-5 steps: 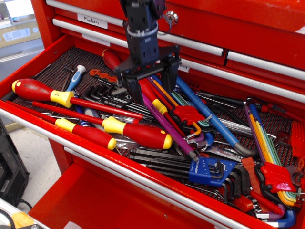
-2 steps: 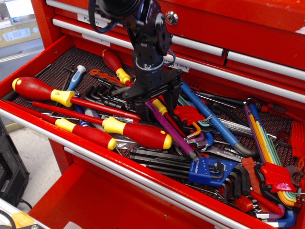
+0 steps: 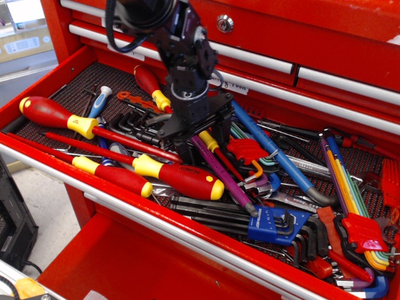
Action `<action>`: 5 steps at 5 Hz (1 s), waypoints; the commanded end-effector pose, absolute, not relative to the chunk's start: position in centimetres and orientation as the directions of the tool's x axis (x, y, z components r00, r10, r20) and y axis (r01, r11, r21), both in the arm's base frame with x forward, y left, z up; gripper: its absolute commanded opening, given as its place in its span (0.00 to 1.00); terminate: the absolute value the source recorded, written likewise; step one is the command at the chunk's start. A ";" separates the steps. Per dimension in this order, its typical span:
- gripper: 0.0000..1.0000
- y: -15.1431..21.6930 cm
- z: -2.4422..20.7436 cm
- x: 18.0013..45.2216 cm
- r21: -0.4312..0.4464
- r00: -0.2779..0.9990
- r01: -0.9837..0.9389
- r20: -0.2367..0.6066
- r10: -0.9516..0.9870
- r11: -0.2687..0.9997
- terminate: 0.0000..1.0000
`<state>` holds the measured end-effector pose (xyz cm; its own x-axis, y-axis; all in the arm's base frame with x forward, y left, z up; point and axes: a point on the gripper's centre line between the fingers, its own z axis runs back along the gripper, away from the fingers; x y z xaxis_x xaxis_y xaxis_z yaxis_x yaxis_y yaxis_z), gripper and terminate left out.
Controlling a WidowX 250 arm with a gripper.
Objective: Pick up violet Allen key
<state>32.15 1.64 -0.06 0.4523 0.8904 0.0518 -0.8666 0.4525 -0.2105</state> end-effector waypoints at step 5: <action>0.00 1.9 3.0 33.1 -0.145 0.530 -0.836 0.030 0.847 0.528 0.00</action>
